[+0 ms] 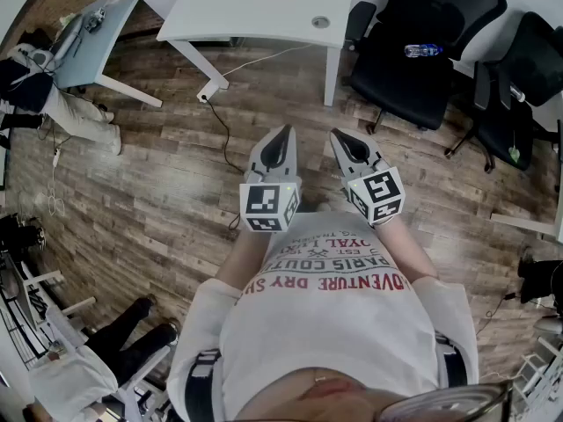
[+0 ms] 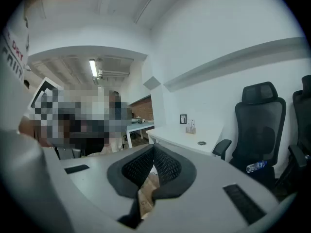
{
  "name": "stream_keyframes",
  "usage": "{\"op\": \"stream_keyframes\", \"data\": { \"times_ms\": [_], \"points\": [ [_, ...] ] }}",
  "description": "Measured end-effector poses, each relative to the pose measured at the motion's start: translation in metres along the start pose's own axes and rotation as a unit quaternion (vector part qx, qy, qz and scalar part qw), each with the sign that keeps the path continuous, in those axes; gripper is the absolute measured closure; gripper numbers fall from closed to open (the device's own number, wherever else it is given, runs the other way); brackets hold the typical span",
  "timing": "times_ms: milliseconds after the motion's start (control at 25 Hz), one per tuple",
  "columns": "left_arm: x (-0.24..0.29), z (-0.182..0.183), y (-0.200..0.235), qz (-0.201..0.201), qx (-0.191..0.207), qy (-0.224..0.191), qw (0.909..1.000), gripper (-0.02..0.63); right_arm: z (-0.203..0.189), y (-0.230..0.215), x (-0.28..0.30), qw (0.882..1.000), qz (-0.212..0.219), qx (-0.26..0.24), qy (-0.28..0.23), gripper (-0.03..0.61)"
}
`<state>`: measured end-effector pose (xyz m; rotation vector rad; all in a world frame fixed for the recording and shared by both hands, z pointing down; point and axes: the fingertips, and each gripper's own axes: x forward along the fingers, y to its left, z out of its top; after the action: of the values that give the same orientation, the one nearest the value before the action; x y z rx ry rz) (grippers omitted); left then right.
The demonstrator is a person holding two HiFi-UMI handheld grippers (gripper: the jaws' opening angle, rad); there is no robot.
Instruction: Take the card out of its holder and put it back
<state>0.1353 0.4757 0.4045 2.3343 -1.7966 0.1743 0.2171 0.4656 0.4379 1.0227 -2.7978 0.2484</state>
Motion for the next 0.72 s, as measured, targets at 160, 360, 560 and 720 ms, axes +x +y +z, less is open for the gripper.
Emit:
{"op": "stream_keyframes", "data": {
  "times_ms": [160,360,560,720],
  "points": [
    [0.002,0.000,0.001,-0.001,-0.001,0.003,1.0000,0.589,-0.002,-0.002,0.003,1.000,0.002,0.002,0.004,0.554],
    [0.005,-0.005,0.005,0.002,-0.003,0.012,0.9999,0.589,-0.008,-0.003,0.007,1.000,0.005,0.013,0.014,0.554],
    [0.010,-0.008,0.006,0.001,-0.001,0.020,0.9998,0.589,-0.015,-0.001,0.013,0.999,0.024,0.029,0.023,0.554],
    [0.016,-0.007,0.014,-0.001,0.004,0.026,0.9997,0.589,-0.019,0.005,0.022,0.998,0.042,0.021,0.038,0.554]
  ]
}}
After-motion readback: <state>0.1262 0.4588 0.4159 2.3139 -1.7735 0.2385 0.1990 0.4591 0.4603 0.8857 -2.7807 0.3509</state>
